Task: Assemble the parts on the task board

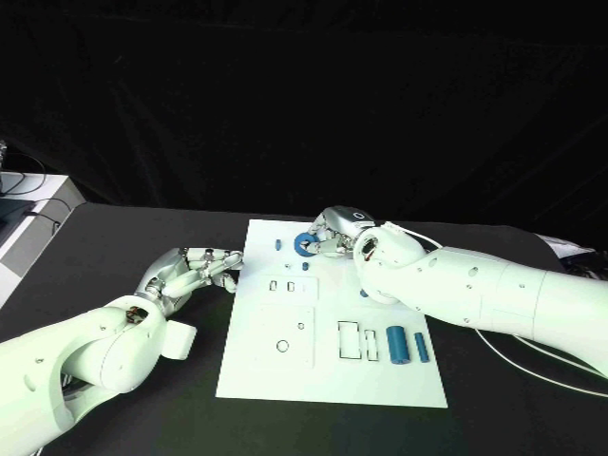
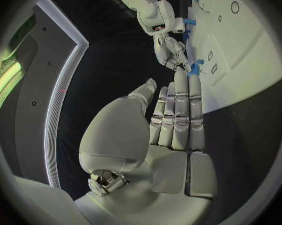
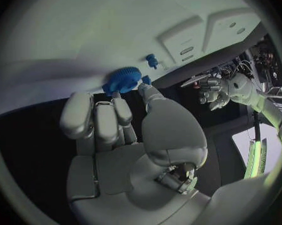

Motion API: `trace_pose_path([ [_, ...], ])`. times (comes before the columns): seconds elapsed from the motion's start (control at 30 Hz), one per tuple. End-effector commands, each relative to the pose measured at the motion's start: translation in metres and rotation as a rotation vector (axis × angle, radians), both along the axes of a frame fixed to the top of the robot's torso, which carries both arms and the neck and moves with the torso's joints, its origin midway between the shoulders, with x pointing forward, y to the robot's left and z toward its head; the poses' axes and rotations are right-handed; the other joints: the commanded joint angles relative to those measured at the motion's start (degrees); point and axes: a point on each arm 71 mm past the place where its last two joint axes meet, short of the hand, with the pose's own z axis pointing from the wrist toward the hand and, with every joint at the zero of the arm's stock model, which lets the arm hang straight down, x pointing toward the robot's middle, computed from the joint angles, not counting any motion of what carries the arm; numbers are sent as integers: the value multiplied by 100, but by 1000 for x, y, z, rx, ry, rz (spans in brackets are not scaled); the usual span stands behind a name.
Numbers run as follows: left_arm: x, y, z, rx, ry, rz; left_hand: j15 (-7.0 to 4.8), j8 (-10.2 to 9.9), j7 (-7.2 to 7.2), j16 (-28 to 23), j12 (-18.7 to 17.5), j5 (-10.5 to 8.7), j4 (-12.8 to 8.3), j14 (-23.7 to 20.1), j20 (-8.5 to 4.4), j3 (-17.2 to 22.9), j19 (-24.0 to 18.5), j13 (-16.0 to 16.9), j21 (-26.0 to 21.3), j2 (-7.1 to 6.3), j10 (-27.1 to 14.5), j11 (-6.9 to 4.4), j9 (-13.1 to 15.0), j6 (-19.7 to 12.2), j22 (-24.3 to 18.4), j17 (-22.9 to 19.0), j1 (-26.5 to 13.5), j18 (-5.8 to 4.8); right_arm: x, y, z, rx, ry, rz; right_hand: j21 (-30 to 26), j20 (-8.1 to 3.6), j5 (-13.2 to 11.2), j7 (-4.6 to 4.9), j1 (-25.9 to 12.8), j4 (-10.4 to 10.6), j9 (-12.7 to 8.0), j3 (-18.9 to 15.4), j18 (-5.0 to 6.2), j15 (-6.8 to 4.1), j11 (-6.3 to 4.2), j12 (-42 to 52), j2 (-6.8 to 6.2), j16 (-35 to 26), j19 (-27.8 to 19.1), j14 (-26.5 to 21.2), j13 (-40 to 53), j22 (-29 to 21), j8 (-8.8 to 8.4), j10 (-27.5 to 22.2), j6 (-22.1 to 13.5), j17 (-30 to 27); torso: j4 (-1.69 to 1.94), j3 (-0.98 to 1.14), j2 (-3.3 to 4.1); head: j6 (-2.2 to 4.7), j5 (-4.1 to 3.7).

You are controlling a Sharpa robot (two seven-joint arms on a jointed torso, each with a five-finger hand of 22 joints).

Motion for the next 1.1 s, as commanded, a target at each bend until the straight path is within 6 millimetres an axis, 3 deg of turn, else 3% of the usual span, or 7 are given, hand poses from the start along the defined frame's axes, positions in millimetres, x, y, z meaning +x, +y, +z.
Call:
trace_pose_path([
  [0.03,0,-2,1,-6,-1,-17,43,3,3,4,8,-8,23,6,34,-5,-2,2,1,-5,-43,7,-2,-47,-5,-8,-37,102,0,-6,-7,2,61,-14,19,4,32,-4,-28,-37,4,0,58,27,-4,34,53,25,416,-9,13,760,-2,19,56,8,8,-1,-2,-14,-1],
  [0.27,0,-1,1,-4,0,-14,45,0,12,3,5,-9,22,3,39,-6,-3,1,-5,-5,-61,14,-3,-64,-13,-11,-33,105,-1,-15,-9,9,82,-30,47,-7,99,-23,-27,-134,3,45,47,15,-20,57,112,33,418,-7,35,765,-3,43,118,14,-12,2,3,-36,-1],
  [0.6,0,0,0,-3,2,-14,46,2,14,4,6,-9,18,2,41,-9,-1,1,-7,-7,-67,15,-2,-71,-18,-13,-28,107,-15,-25,-2,74,-2,-8,93,-19,190,-31,-16,-307,2,116,37,5,-32,79,111,41,421,-5,63,772,-3,78,152,21,0,2,-3,-48,-8],
  [0.83,0,2,1,-2,-1,-10,46,2,14,4,6,-9,18,2,41,-9,-1,1,-7,-7,-67,15,-2,-71,-18,-13,-28,107,-29,-45,13,197,-123,23,93,-19,39,-23,156,-450,-1,151,36,5,-30,68,79,38,419,-6,63,771,-5,80,140,21,-27,4,-5,0,-21],
  [0.97,-1,2,1,-5,-5,-13,48,5,0,-1,8,-10,0,-12,46,-19,-9,2,-12,-23,-67,12,-1,-71,-27,-19,-14,107,-34,-65,19,247,-128,29,82,-16,-219,-20,383,-625,1,122,35,6,-27,42,29,23,415,-10,53,770,-4,66,160,11,-67,20,0,47,-37],
  [1.07,-1,1,1,-7,-8,-15,46,8,-16,-7,10,-10,-13,-23,47,-25,-19,3,-18,-32,-47,4,1,-55,-30,-22,-6,104,-34,-85,21,283,-91,26,32,-9,-751,-2,669,-803,0,71,37,14,-9,-35,-21,-8,398,-20,8,762,-4,5,146,-13,-106,35,0,76,-60],
  [1.1,-1,1,1,-8,-9,-17,44,10,-25,-10,9,-11,-21,-27,48,-27,-24,3,-21,-37,-41,0,2,-46,-32,-23,1,102,-32,-97,21,300,-72,25,1,-4,-1146,6,857,-918,0,61,37,16,-2,-94,-55,-39,384,-33,-30,757,-4,-39,144,-40,-127,48,1,102,-82],
])
